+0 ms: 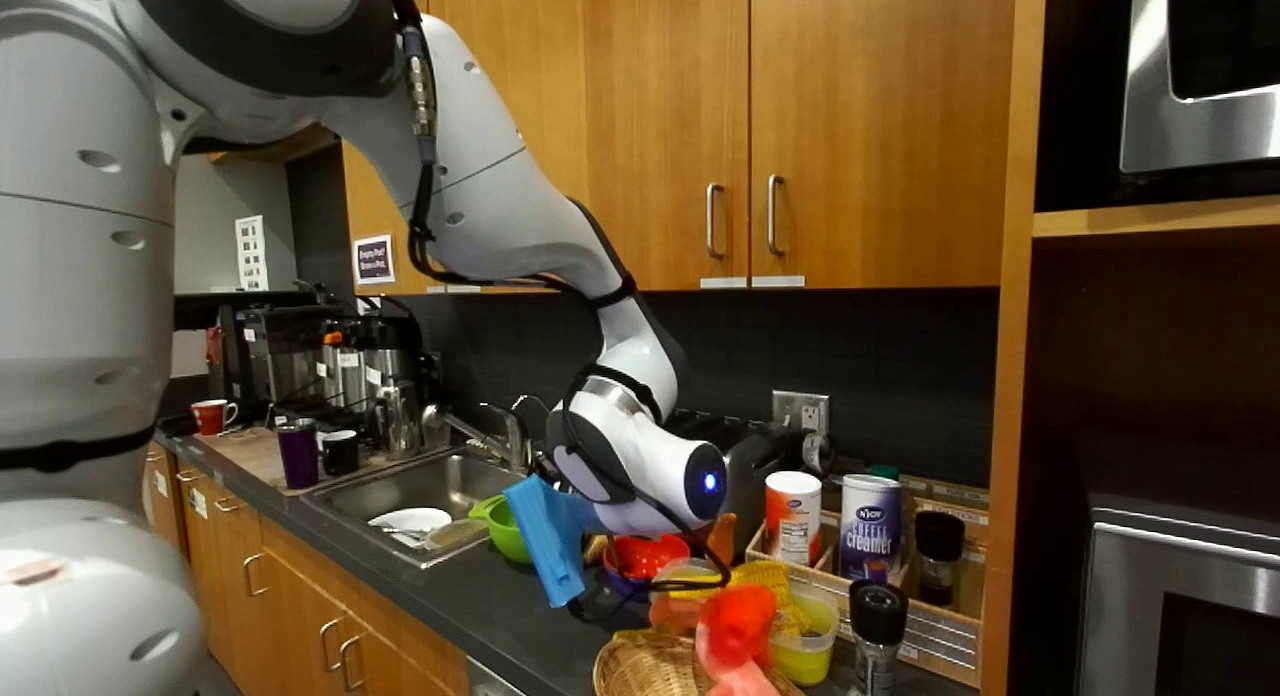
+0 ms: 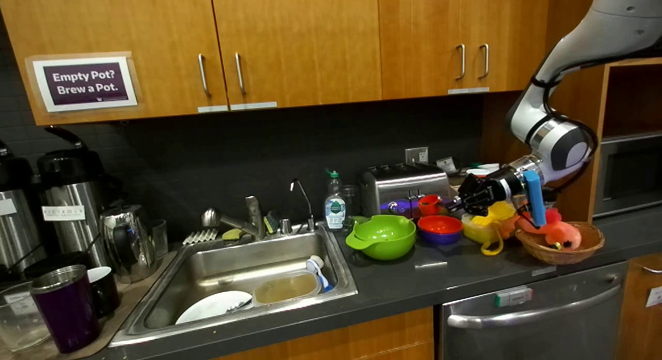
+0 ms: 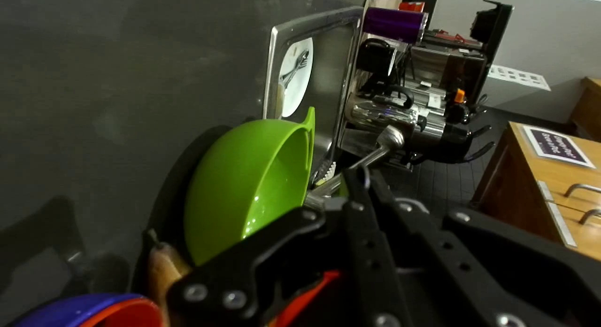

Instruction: Remove the measuring cup from the green bowl and put the contents in the cup into the orange bowl.

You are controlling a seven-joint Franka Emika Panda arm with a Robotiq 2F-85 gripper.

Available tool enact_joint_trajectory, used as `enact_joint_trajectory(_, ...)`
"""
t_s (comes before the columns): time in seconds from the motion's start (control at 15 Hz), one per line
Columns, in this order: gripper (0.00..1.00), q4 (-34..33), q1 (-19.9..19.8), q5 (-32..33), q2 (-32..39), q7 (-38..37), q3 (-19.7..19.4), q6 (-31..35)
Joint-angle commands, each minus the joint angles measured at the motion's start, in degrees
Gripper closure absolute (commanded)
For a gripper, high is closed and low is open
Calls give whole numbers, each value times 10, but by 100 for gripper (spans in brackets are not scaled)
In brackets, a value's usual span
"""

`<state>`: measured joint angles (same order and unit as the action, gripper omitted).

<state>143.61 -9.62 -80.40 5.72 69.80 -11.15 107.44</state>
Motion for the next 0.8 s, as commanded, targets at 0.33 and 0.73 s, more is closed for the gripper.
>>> enact_joint_trajectory(0.33, 99, 25, -21, -10, -10, 25, -19, 29)
enact_joint_trajectory(0.73, 99, 19, -18, -15, -3, 25, -17, 83)
